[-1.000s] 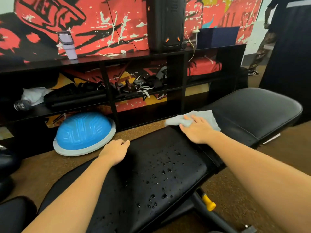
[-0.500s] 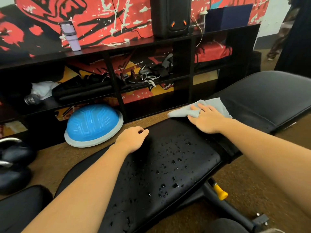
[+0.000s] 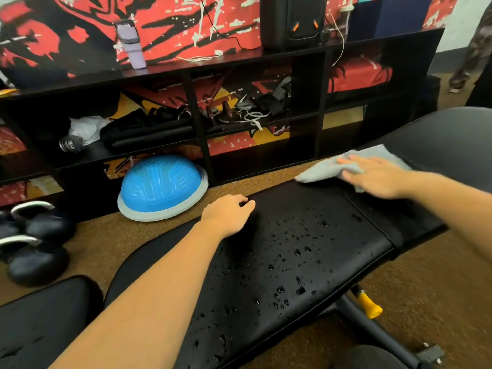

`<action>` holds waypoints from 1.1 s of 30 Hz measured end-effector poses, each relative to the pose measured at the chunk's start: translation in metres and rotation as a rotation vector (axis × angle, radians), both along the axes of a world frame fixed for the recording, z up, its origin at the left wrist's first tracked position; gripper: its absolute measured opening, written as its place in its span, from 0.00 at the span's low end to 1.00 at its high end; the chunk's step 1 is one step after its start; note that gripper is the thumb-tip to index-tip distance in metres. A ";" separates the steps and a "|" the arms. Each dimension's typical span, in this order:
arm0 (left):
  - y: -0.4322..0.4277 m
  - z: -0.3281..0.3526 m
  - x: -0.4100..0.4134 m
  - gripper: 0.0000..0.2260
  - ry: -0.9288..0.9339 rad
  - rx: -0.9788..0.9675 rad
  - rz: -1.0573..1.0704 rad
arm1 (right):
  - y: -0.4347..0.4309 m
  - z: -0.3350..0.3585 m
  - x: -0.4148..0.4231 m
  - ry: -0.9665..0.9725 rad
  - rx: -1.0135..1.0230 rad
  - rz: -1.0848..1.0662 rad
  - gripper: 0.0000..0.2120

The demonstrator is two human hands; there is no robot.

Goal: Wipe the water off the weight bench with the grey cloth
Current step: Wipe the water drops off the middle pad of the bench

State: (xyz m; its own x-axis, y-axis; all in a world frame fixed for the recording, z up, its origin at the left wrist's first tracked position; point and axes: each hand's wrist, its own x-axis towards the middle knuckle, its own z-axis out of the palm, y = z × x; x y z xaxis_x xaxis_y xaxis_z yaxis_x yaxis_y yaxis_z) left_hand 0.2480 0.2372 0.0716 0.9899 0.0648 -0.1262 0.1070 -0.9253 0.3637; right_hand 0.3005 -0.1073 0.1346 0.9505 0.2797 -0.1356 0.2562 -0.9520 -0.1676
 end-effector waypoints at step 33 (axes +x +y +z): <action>0.011 -0.006 -0.024 0.23 0.038 -0.078 0.010 | 0.004 -0.012 -0.033 0.015 -0.123 -0.038 0.28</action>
State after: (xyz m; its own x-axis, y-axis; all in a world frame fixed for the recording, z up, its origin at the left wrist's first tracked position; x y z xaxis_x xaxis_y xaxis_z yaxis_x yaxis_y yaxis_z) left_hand 0.2240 0.2477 0.0656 0.9837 0.0629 -0.1684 0.1308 -0.8933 0.4300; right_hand 0.2674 -0.1030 0.1222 0.9577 0.2235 -0.1811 0.2176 -0.9746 -0.0521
